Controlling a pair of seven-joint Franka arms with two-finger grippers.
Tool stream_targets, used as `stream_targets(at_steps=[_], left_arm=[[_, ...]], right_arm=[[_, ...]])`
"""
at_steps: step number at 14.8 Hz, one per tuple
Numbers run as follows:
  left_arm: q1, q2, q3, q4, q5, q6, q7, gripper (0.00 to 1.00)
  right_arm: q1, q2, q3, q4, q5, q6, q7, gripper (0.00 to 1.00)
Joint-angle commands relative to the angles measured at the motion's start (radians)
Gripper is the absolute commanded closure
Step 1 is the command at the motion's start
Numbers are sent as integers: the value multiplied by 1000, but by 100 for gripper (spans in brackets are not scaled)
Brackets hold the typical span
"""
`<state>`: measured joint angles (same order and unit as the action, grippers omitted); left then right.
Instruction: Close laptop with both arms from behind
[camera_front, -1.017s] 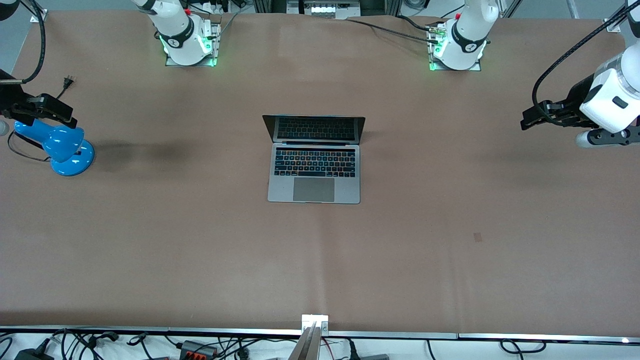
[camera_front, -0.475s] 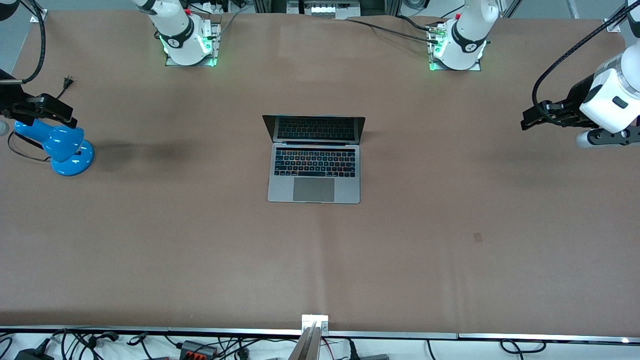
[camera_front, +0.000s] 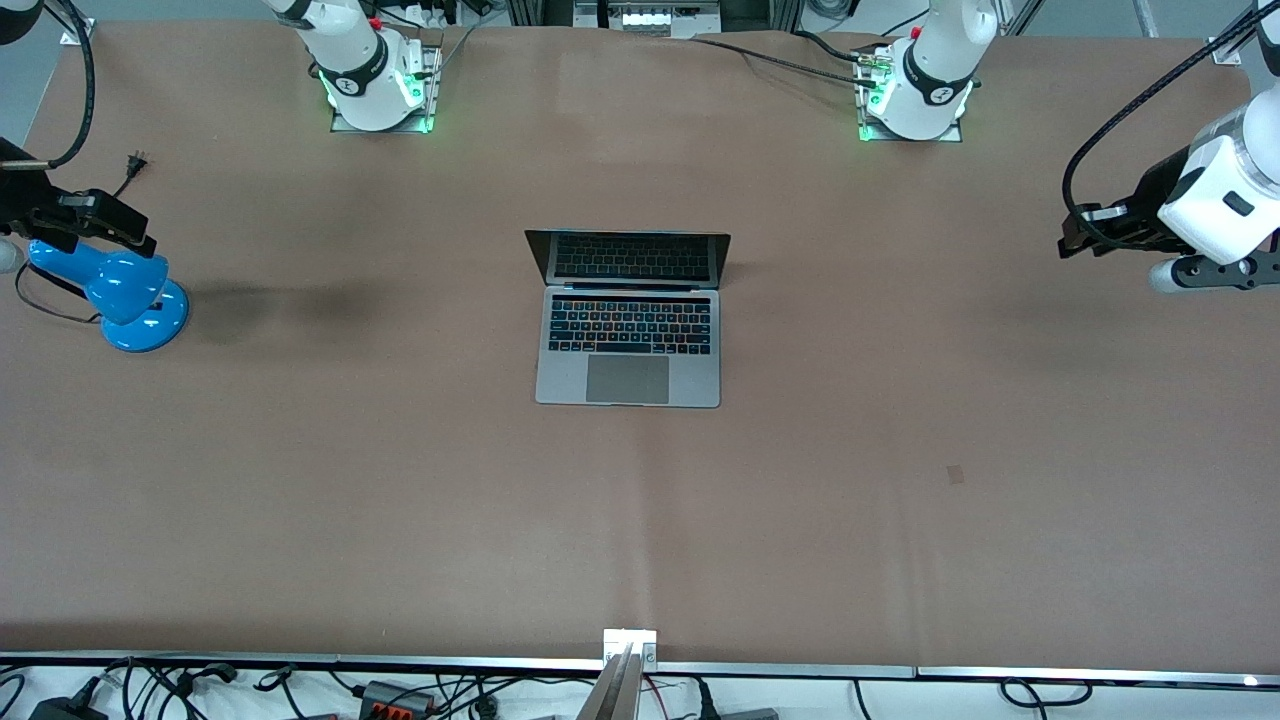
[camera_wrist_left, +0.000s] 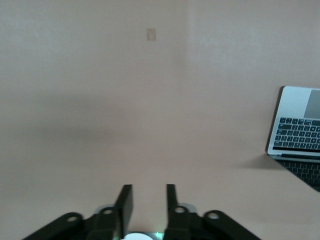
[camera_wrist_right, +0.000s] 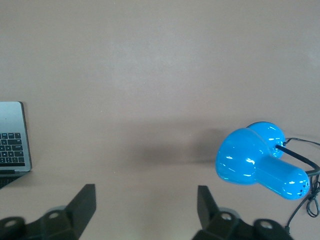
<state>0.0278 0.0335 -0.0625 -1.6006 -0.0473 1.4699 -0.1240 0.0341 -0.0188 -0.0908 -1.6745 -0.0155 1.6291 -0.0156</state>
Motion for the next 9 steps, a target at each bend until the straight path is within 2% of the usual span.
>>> stream_targets(at_steps=[1,4,7,9], left_arm=[[-9,-15,12,-9,-8,-14,15,100],[-11,-9,1,-10,-23,-17,10,100],[-25,-7,-11,-31,-25,-31,-2,100],[-22,-24,-23,-117,-51,-7,-2,100]], right_arm=[[24,-15,2,-22,2,-5,0,100],[56,-4,2,-22,5,-8,-1,100],[121,17,2,-19,3,-70,2,100],[177,45,2,-24,5,-119,6,100]])
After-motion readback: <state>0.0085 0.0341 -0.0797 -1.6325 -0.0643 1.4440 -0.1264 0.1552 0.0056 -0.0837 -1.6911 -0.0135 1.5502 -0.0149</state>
